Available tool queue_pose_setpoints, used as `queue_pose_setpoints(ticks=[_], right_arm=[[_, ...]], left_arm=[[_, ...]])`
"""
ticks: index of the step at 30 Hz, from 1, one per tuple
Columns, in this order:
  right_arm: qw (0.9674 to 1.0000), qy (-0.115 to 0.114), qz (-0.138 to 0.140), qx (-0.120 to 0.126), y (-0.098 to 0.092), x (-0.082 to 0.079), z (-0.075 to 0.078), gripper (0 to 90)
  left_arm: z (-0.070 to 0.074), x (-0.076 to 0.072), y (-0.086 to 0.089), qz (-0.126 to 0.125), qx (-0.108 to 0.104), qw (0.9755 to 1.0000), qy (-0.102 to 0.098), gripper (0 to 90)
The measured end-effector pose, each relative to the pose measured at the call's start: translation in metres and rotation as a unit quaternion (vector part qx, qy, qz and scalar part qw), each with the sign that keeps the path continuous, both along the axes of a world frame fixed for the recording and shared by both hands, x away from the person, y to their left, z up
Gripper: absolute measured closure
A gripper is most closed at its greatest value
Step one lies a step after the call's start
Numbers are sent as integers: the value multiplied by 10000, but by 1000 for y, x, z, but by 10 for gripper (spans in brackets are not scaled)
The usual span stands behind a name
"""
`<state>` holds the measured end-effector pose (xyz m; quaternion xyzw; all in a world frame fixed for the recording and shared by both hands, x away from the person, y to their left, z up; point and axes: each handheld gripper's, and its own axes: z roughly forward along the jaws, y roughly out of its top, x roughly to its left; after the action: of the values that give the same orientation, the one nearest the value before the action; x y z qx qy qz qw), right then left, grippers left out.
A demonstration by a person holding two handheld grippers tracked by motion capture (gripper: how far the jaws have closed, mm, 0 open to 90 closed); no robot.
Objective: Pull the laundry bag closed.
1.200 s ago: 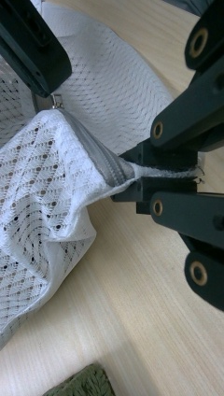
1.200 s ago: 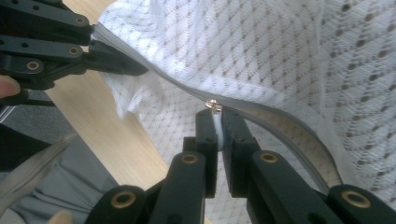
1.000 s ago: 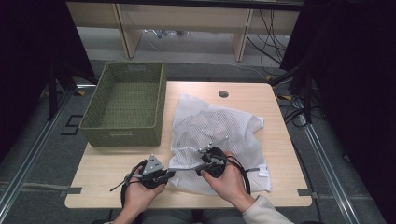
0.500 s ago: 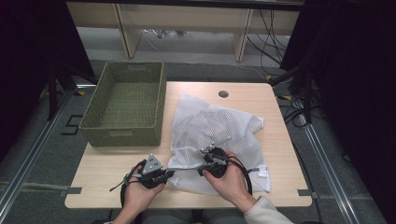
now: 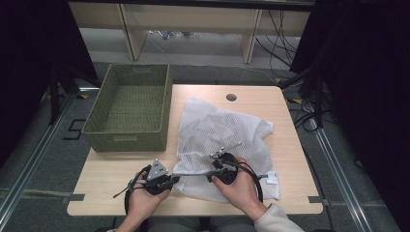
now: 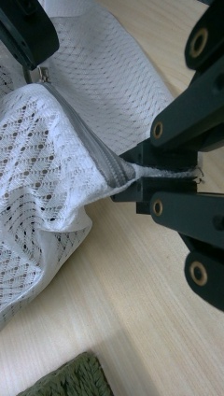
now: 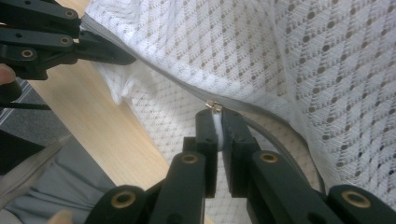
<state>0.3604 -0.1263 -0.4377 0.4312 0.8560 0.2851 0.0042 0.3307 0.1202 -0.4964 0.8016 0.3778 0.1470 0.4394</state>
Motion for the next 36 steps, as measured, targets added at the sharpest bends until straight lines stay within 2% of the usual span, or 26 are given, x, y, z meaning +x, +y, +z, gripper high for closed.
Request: queue_pose_setpoints(ticks=[1,2,7,8,10,11,13,14,15,16,17,18,20,21,22,25,26,27,28,29,30,33,34,36], right_arm=[[10000,-10,6,2,0,0,0,869],[10000,-33,9,-4,0,0,0,869],[10000,-40,13,-34,-2,0,0,870],[10000,-31,-41,-53,-2,-1,1,869],[10000,-36,-39,-48,-2,-1,1,870],[10000,-77,-4,-35,-3,0,1,870],[10000,-20,-88,-34,-3,-1,1,869],[10000,-87,-18,-13,-4,0,0,870],[9999,-34,-99,-24,-4,-1,1,870],[9999,-76,-54,-38,-5,0,1,869],[9999,-101,-41,-38,-5,0,1,870],[10000,-81,-44,-28,-5,0,1,870],[9999,-90,-72,-36,-6,0,2,869],[9999,-93,-77,-29,-7,0,2,869],[9999,-99,-94,-29,-7,0,2,869],[9999,-62,-90,-18,-7,-1,3,869],[9999,-61,-97,-29,-8,-1,3,869],[9999,-84,-59,-20,-8,-1,2,870],[10000,-92,-33,-1,-9,0,2,869],[9999,-109,-3,12,-9,0,1,870],[9999,-112,-7,13,-9,0,1,869],[9999,-73,-144,-26,-8,-2,3,869],[9998,-55,-165,-7,-8,-2,3,870],[9999,-121,-81,-34,-10,-1,3,869]], left_arm=[[-1,0,-2,70,-117,9999,7,867],[0,0,-1,40,-36,10000,-24,867],[-1,0,0,57,-86,9999,5,867],[0,1,1,9,6,10000,2,867],[0,0,1,53,-56,10000,3,867],[1,1,1,27,1,10000,-11,867],[1,1,1,14,-48,10000,32,867],[0,1,0,59,-127,9999,31,867],[-1,0,0,87,-128,9999,73,867],[1,3,4,-49,125,9999,-66,867],[0,1,2,65,-46,10000,-44,867],[0,1,2,88,-92,9999,-13,867],[1,1,3,96,-83,9999,-3,867],[1,2,4,104,-27,9999,-63,867],[1,1,4,117,-105,9999,-32,867],[2,2,5,82,-69,9999,6,867],[1,2,5,117,-123,9999,-6,867],[1,2,6,143,-60,9999,62,867],[1,3,6,135,-60,9999,-56,867],[1,3,6,112,-21,9999,-33,867],[1,2,5,131,-104,9999,-18,867],[2,2,6,172,-116,9998,-30,867],[1,1,5,233,-160,9996,27,867],[2,1,7,189,-10,9998,42,867]])
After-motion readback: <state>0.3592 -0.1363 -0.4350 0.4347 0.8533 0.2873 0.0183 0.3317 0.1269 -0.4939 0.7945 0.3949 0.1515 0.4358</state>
